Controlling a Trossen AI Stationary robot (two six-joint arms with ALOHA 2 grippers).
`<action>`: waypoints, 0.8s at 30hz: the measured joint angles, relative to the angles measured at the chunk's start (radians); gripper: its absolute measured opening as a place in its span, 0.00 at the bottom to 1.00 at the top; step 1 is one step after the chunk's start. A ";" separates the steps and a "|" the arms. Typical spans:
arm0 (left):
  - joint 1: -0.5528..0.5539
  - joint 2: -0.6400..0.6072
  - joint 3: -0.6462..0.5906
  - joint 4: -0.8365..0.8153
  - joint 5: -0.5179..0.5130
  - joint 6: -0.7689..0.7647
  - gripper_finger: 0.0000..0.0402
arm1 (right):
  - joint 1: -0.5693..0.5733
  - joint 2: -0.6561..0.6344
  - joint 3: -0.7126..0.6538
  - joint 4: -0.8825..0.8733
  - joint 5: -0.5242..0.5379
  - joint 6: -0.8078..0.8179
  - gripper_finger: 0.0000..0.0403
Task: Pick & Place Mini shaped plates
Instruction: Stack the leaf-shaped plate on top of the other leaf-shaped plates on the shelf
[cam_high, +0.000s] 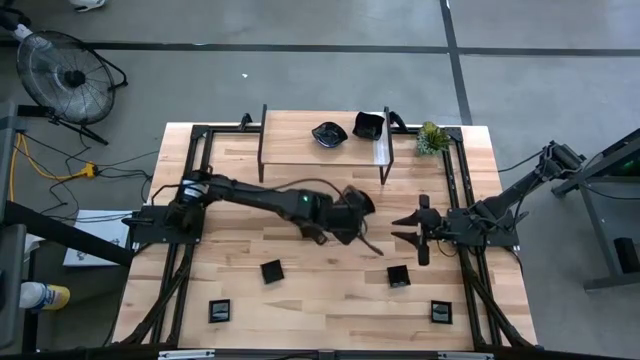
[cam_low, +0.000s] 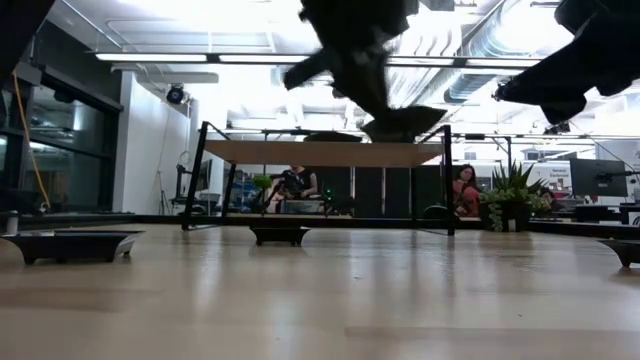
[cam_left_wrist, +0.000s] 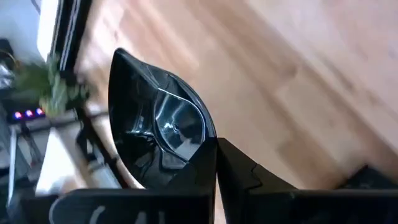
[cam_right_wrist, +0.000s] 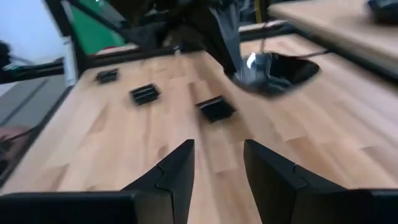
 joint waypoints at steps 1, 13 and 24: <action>0.005 -0.016 0.000 -0.028 -0.008 -0.005 0.00 | 0.000 0.003 0.000 0.008 0.022 -0.011 0.33; 0.043 -0.228 -0.001 -0.119 -0.141 0.009 0.00 | -0.033 0.053 0.000 0.074 0.119 -0.044 0.33; 0.355 -0.275 -0.002 -0.121 0.133 0.073 0.00 | -0.043 0.076 0.000 0.083 0.117 -0.047 0.33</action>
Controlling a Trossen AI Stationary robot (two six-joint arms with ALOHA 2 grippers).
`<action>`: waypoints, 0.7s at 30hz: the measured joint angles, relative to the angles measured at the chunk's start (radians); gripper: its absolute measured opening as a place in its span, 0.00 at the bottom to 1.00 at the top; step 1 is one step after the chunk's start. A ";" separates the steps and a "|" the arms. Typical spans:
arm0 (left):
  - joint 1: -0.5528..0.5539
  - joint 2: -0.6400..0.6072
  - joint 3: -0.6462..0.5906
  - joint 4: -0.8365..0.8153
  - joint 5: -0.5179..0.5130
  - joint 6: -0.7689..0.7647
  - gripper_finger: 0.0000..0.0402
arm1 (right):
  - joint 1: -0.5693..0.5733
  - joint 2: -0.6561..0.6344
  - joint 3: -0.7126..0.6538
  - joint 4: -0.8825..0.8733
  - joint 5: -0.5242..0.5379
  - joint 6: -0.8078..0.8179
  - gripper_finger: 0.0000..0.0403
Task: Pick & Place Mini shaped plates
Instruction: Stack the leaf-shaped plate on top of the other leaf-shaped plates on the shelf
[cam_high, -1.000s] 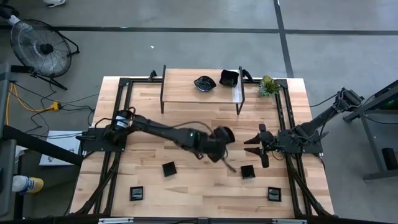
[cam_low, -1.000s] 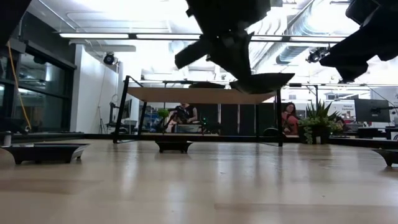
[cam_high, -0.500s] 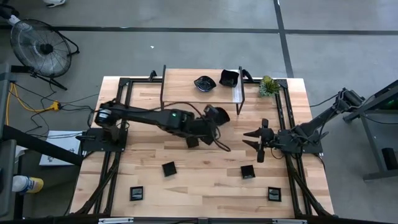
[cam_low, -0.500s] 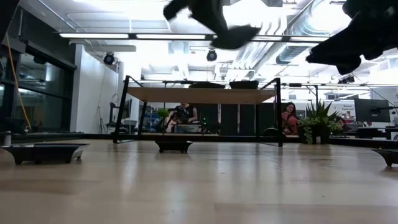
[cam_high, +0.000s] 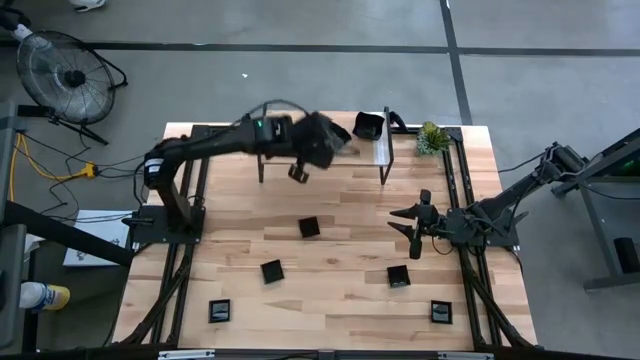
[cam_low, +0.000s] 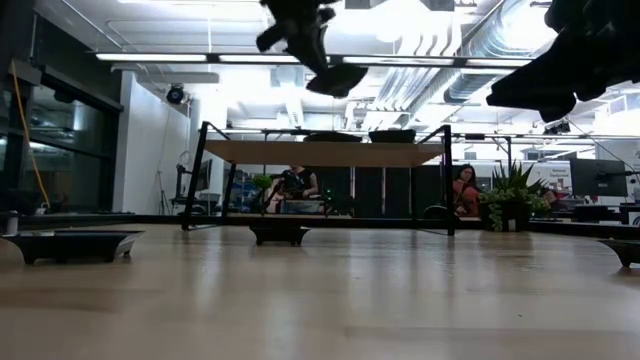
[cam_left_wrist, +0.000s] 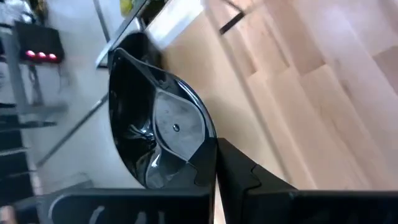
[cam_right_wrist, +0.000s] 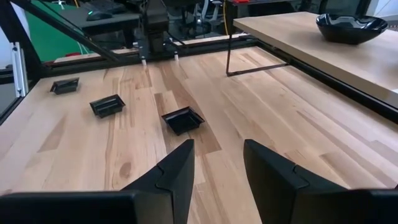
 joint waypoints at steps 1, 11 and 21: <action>0.023 0.006 0.001 0.006 0.021 0.003 0.00 | 0.000 0.000 0.000 0.000 0.000 0.000 0.33; 0.162 0.012 0.000 0.009 0.124 0.078 0.00 | 0.000 0.000 0.000 -0.001 -0.011 -0.001 0.33; 0.160 0.077 0.000 0.063 0.137 0.130 0.00 | 0.000 0.000 0.000 -0.001 -0.023 -0.014 0.33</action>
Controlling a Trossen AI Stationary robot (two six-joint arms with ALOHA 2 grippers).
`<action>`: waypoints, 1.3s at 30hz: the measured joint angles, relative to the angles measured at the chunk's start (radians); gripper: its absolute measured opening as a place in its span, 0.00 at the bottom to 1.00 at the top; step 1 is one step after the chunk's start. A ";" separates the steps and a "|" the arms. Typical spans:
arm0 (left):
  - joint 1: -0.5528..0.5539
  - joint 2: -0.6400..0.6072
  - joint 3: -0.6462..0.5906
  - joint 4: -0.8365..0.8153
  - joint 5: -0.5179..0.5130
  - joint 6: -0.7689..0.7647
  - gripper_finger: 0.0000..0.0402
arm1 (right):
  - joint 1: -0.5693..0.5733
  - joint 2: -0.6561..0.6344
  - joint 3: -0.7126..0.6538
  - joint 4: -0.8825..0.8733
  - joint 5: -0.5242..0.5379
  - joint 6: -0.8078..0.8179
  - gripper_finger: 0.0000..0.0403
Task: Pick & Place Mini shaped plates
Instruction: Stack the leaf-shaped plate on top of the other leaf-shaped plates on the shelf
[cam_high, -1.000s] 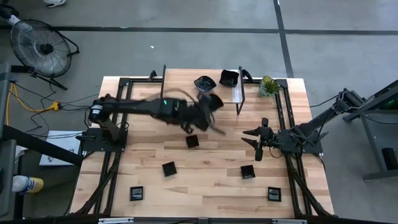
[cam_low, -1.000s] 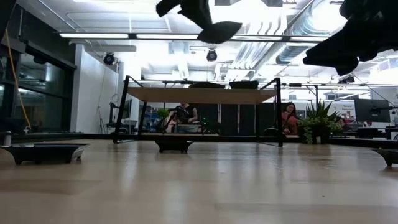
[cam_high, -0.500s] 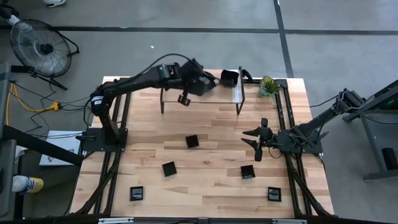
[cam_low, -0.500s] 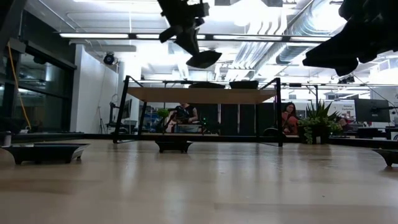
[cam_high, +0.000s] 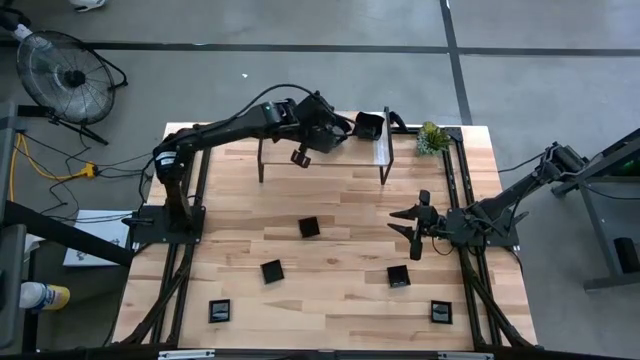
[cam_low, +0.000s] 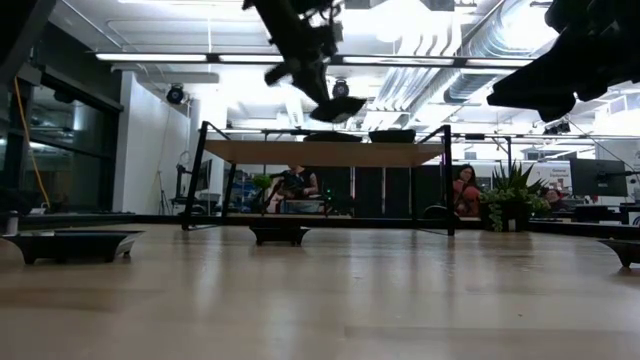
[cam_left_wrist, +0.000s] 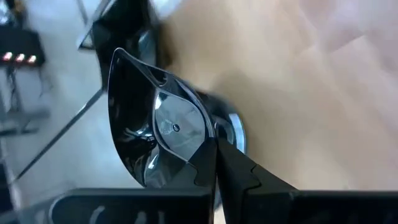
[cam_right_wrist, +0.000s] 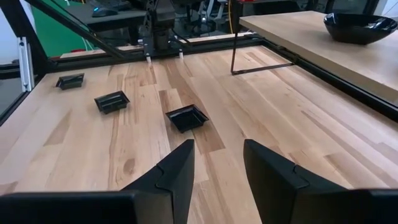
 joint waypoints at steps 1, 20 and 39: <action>0.000 0.008 0.000 -0.001 -0.010 -0.001 0.00 | 0.000 0.000 0.000 0.000 0.000 -0.001 0.33; 0.000 0.031 -0.009 -0.028 -0.043 -0.106 0.00 | 0.000 0.000 0.000 -0.001 -0.011 0.001 0.33; 0.000 0.033 -0.016 -0.016 -0.037 -0.157 0.01 | 0.000 0.000 0.000 -0.002 -0.012 0.003 0.33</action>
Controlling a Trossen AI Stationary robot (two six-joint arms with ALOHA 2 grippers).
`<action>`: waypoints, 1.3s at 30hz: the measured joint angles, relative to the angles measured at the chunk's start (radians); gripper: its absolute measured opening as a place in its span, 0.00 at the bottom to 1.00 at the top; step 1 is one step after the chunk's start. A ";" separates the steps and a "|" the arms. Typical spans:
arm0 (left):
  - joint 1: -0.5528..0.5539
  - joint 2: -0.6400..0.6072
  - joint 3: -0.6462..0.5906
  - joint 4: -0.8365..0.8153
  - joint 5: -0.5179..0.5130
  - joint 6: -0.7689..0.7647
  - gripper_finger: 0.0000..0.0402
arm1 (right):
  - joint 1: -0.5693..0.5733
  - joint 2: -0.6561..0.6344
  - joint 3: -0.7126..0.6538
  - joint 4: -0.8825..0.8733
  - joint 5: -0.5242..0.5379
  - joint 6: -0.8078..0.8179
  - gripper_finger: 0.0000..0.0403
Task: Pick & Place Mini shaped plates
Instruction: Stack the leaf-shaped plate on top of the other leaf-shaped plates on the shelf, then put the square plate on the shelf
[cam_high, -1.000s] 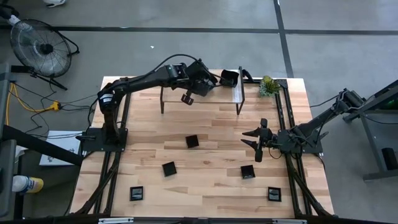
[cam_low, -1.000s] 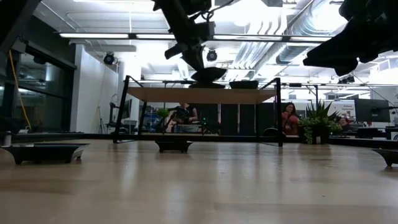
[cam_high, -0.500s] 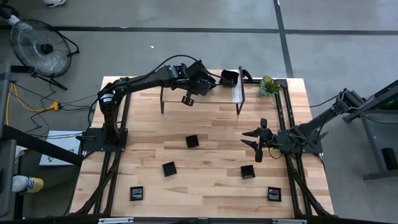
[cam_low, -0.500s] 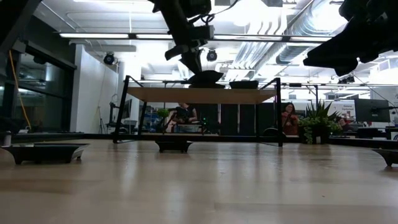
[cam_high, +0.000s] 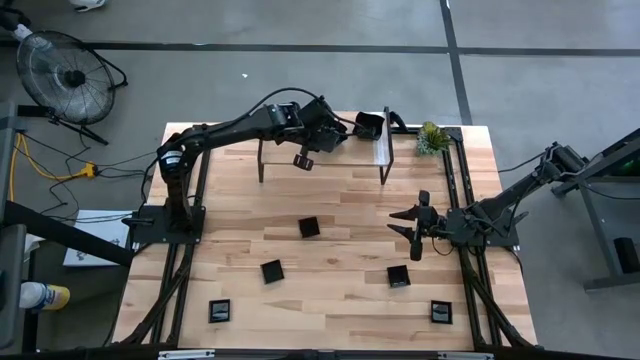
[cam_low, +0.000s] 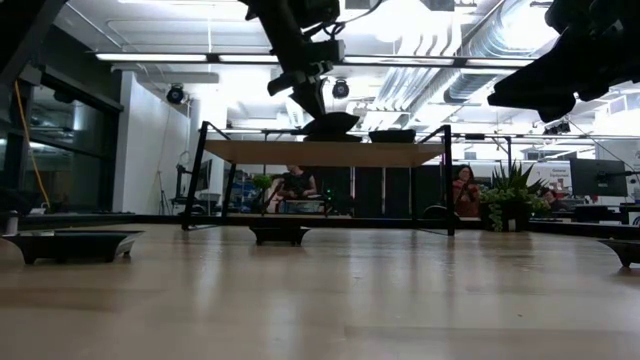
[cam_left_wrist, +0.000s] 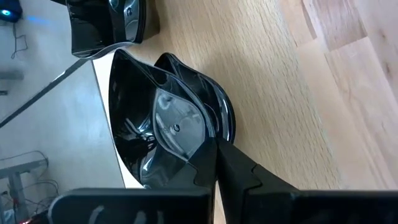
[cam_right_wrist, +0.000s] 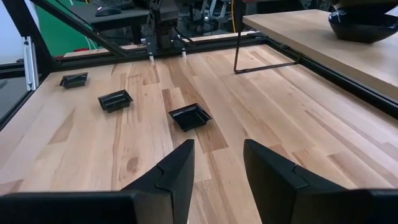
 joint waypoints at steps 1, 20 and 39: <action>0.000 0.000 0.000 0.000 0.000 0.000 0.01 | 0.000 0.000 0.000 0.000 -0.001 0.000 0.33; 0.000 -0.001 0.049 -0.031 0.025 0.008 0.12 | 0.000 0.000 0.000 -0.001 -0.003 0.025 0.33; -0.217 -0.049 0.138 -0.280 0.008 -0.081 0.11 | 0.001 -0.001 0.039 -0.059 -0.006 0.103 0.33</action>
